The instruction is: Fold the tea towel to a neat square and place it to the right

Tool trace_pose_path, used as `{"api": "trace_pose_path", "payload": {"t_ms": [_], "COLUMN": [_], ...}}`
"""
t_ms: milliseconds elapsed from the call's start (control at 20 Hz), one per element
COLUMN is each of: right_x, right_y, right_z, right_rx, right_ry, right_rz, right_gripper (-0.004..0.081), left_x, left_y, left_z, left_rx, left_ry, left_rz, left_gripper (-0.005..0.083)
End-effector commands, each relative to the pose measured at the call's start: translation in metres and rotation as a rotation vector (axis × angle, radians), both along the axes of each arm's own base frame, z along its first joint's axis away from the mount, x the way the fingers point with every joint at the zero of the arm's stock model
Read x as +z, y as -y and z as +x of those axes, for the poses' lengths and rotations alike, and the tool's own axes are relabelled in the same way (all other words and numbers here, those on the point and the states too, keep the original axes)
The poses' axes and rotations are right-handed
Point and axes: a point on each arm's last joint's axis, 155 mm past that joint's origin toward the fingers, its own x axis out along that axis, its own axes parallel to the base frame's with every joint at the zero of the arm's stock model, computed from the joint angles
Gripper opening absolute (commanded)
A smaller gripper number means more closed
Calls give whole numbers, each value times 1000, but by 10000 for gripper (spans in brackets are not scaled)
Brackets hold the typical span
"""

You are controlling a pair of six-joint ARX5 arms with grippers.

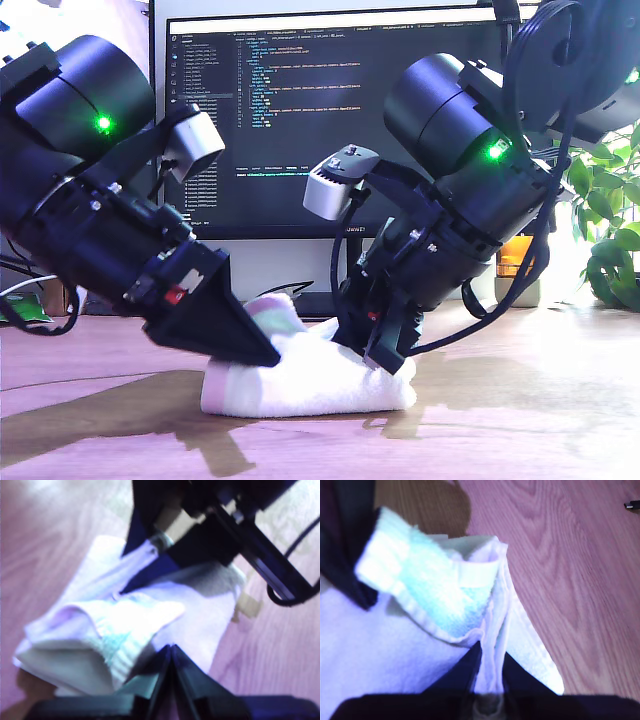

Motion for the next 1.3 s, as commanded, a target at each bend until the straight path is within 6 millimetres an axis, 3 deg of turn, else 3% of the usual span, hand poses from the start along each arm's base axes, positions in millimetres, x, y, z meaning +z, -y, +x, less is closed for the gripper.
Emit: {"api": "trace_pose_path", "payload": {"t_ms": [0, 250, 500, 650, 950, 1250], "right_x": [-41, -35, -19, -5, 43, 97], "right_y": [18, 15, 14, 16, 2, -2], "right_z": [-12, -6, 14, 31, 41, 47], "right_rx": [-23, -27, -73, -122, -121, -129], "right_ry": [-84, -62, -2, 53, 126, 217], "right_rz": [-81, -71, -80, -100, -17, 62], "right_gripper": [-11, -11, 6, 99, 183, 183], "left_x": [-33, -70, -71, -72, -72, -72], "left_y": [-9, -18, -17, -18, -18, -18], "left_z": [-17, -28, -29, -30, -30, -30], "left_rx": [-5, -5, -8, -9, -9, -9], "left_ry": [-100, -192, -192, -197, -198, -198], "left_rz": [62, 131, 132, 135, 137, 137], "left_gripper": [-24, -24, -24, -24, -24, -24]}}
